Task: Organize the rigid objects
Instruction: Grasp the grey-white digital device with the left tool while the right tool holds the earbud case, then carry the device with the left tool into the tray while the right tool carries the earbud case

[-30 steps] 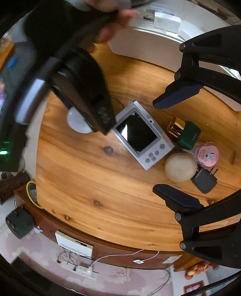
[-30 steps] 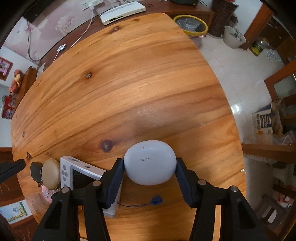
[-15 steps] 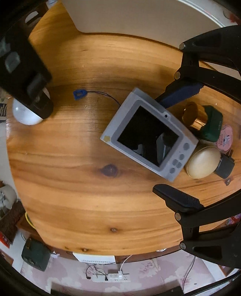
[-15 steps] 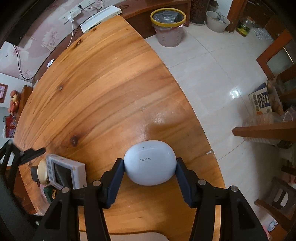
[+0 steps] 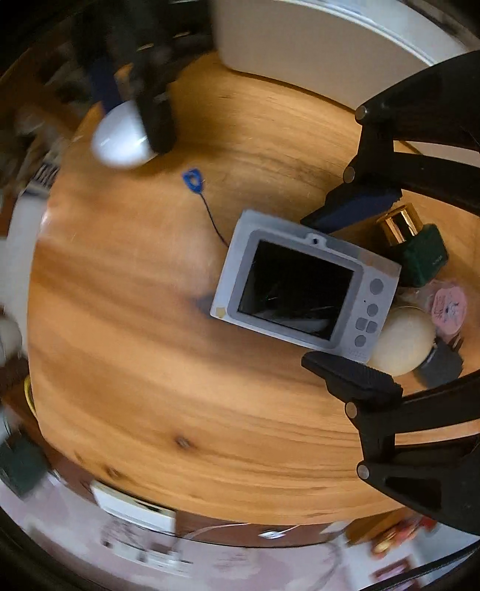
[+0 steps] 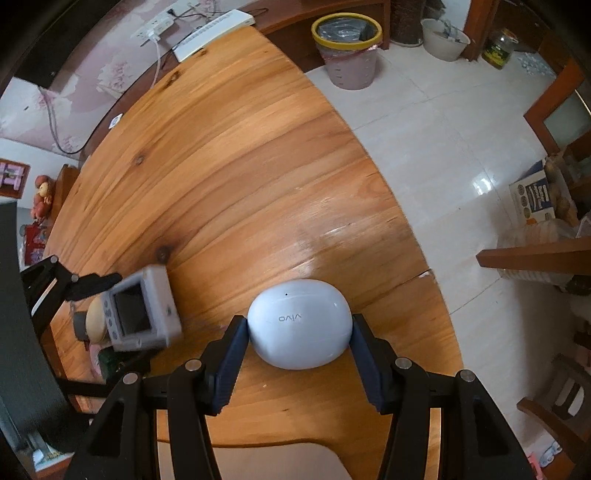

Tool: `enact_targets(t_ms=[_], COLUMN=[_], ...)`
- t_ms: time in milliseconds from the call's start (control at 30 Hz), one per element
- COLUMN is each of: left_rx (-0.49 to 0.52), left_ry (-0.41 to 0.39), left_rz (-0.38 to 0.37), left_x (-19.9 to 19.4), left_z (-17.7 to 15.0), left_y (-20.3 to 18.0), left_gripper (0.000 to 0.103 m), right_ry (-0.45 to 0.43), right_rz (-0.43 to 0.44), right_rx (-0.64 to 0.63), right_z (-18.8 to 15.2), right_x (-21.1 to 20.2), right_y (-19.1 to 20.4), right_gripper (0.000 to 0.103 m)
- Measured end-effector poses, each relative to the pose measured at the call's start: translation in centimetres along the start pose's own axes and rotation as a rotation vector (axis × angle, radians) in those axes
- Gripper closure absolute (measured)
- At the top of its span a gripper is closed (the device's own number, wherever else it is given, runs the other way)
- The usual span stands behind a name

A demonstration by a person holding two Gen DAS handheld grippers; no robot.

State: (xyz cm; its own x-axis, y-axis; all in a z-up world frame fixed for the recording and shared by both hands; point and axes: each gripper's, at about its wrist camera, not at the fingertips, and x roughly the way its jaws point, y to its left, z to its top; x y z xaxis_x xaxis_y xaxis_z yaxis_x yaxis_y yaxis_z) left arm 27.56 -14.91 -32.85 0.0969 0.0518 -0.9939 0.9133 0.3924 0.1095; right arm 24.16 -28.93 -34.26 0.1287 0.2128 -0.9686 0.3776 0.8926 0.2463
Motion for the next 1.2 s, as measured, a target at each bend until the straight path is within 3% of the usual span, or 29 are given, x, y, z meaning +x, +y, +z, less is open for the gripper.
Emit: enact_targets(t_ms=[100, 267, 300, 333, 400, 533, 667, 867, 933, 967, 1200], left_rx=[-0.101, -0.171, -0.179, -0.201, -0.257, -0.322, -0.419, -0.589, -0.617, -0.628, -0.661], left_ry=[-0.041, -0.085, -0.089, -0.093, -0.063, -0.023, 0.005, 0.052, 0.052, 0.042, 0.065], left_rz=[-0.026, -0.010, -0.024, -0.018, -0.044, -0.024, -0.085, -0.168, -0.165, -0.158, -0.136], left_x=[-1.5, -3.7, -3.9, -4.2, -4.3, -3.9, -2.8, -2.5, -2.5, -2.5, -1.0], left_z=[-0.5, -1.6, -1.9, -2.0, -2.1, -2.4, -3.1, -3.8, -3.4, -3.0, -0.6], left_y=[1.1, 1.2, 1.0, 1.0, 2.4, 2.9, 4.1, 5.7, 6.0, 6.1, 5.5], left_gripper=[0.037, 0.039, 0.074, 0.094, 0.100, 0.101, 0.100, 0.076, 0.051, 0.047, 0.043], right_ry=[-0.006, -0.018, -0.022, -0.024, -0.027, -0.030, -0.025, -0.018, -0.018, -0.019, -0.016], right_rz=[0.016, 0.055, 0.060, 0.062, 0.065, 0.071, 0.078, 0.082, 0.088, 0.091, 0.095], right_rx=[-0.020, -0.035, -0.040, -0.046, -0.058, -0.085, -0.102, -0.135, -0.133, -0.132, -0.123], right_z=[-0.5, -1.4, -1.5, -1.7, -1.8, -2.4, -3.0, -3.7, -3.7, -3.6, -3.7], right_x=[-0.5, -1.6, -1.8, -2.0, -2.4, -3.1, -3.1, -3.2, -3.2, -3.2, -3.2], right_y=[0.5, 1.0, 1.1, 1.3, 2.0, 3.2, 3.8, 4.2, 4.2, 4.0, 3.4], right_gripper=[0.047, 0.047, 0.047, 0.047, 0.047, 0.047, 0.047, 0.047, 0.047, 0.047, 0.047])
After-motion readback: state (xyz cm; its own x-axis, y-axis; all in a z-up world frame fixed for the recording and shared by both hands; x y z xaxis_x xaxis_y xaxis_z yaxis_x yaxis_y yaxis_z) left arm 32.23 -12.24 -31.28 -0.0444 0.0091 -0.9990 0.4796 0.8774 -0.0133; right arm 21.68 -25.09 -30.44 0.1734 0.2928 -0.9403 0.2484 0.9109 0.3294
